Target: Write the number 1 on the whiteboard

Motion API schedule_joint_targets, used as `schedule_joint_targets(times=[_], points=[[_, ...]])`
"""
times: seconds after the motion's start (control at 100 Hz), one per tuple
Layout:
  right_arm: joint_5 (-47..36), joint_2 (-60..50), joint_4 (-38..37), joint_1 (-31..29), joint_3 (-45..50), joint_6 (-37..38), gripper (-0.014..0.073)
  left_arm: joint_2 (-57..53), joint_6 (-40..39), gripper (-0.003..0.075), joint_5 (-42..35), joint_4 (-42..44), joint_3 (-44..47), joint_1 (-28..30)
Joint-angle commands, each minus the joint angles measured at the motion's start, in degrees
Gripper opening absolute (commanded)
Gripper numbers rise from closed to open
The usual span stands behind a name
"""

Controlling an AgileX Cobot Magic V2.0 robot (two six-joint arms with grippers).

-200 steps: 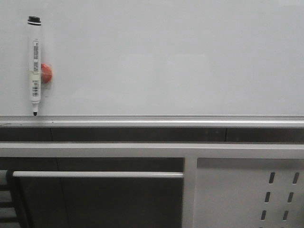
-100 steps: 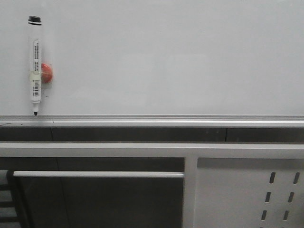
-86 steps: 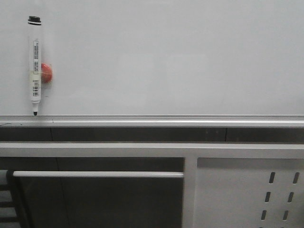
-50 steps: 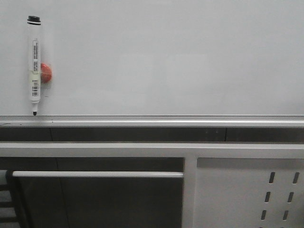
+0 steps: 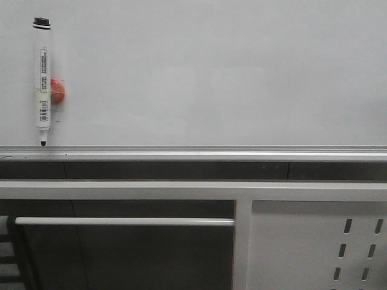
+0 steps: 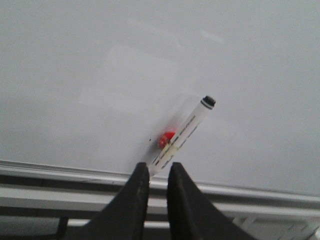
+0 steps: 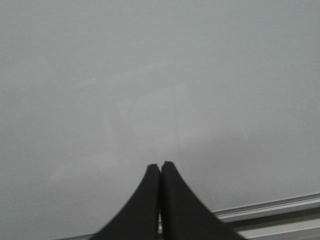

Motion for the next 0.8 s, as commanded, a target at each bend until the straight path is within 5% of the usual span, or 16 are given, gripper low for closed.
schedule_joint_targets(times=[0.0,0.08,0.23,0.49,0.79], points=[[0.1,3.4,-0.81,1.99,-4.63,-4.67,0.0027,6.78,3.77,0.027,-0.18,2.69,-5.57,-0.33],[2.25,5.08,-0.71,3.98,-6.13,-5.04,0.0148,11.86,6.73,0.0368,0.38,2.44,-8.74,-0.33],[4.51,7.7,-0.6,7.45,-6.38,-5.04,0.0331,18.97,10.6,0.0346,0.69,2.44,-12.65,-0.97],[2.42,8.73,-0.6,9.19,-6.38,-5.16,0.0339,26.03,15.61,0.0322,-5.3,2.35,-13.33,-10.04],[1.2,8.73,-0.78,9.19,-6.38,-5.16,0.0339,34.21,17.07,0.0321,-24.5,4.62,-13.33,-20.18]])
